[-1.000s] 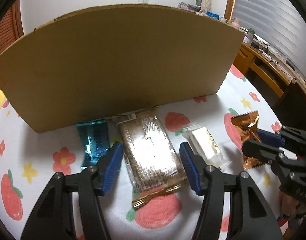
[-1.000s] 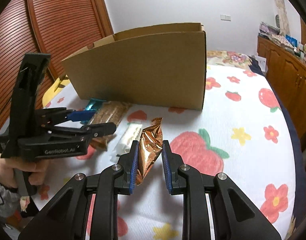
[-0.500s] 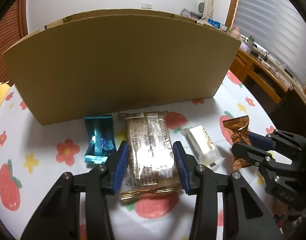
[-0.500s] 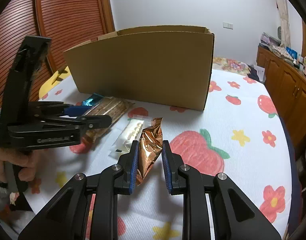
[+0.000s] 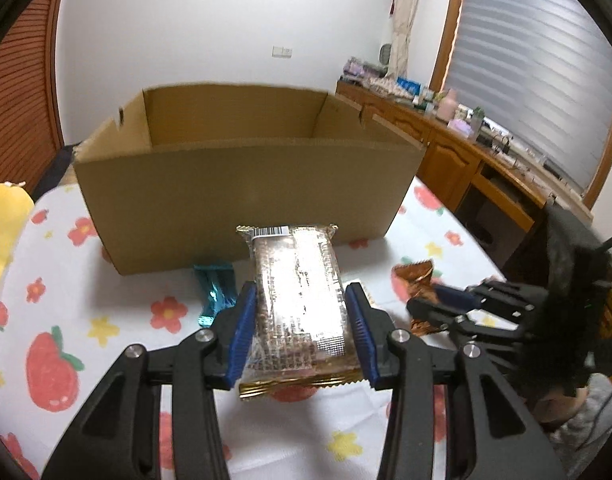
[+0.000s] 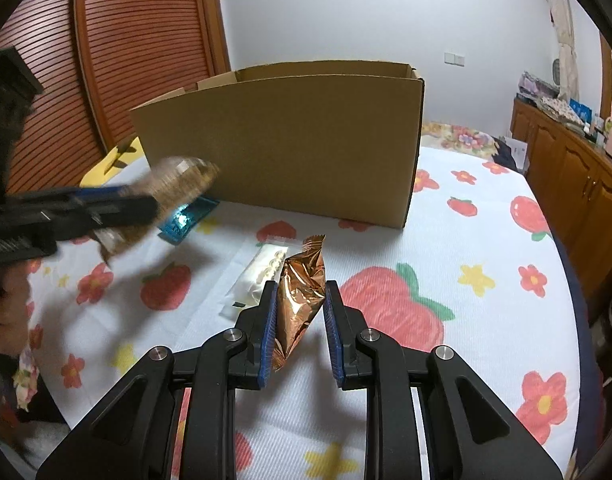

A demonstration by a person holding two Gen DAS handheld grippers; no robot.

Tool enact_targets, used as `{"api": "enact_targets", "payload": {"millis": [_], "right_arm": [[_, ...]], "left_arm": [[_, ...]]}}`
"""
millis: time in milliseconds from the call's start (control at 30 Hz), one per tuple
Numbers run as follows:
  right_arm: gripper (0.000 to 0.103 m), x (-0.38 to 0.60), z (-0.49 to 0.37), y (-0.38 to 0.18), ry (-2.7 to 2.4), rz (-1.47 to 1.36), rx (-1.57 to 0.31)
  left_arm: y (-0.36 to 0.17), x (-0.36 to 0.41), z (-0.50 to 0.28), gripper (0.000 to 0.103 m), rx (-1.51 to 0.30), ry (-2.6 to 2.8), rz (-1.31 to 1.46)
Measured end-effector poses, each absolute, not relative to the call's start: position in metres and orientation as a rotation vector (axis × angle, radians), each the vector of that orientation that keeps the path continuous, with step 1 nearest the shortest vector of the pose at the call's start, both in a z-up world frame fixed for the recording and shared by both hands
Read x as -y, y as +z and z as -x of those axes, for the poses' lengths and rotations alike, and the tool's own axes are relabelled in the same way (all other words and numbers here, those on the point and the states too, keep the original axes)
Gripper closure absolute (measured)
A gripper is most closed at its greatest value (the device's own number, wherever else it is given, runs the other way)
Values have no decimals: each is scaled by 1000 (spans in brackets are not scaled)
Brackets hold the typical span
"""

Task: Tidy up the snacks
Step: 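Lift both held packets and carry them over the box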

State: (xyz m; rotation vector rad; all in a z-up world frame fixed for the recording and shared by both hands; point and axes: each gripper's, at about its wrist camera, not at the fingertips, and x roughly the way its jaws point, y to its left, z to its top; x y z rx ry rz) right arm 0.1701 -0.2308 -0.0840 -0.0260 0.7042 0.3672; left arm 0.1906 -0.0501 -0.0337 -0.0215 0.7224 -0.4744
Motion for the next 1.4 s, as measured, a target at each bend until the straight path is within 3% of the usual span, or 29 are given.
{"api": "enact_targets", "payload": {"millis": [400,933,1400], "right_arm": [[83,236,-171,-75,369,-1,-697],[82,225,-192,31,375,63,-497],[82,194,-229,54,385,112,-480]], "left_arm": [[2,24,-189,60,-636,-440,17],[56,3,-213,60,-505,-388,-1],[70,10,-250,59,-508,-364,-80]]}}
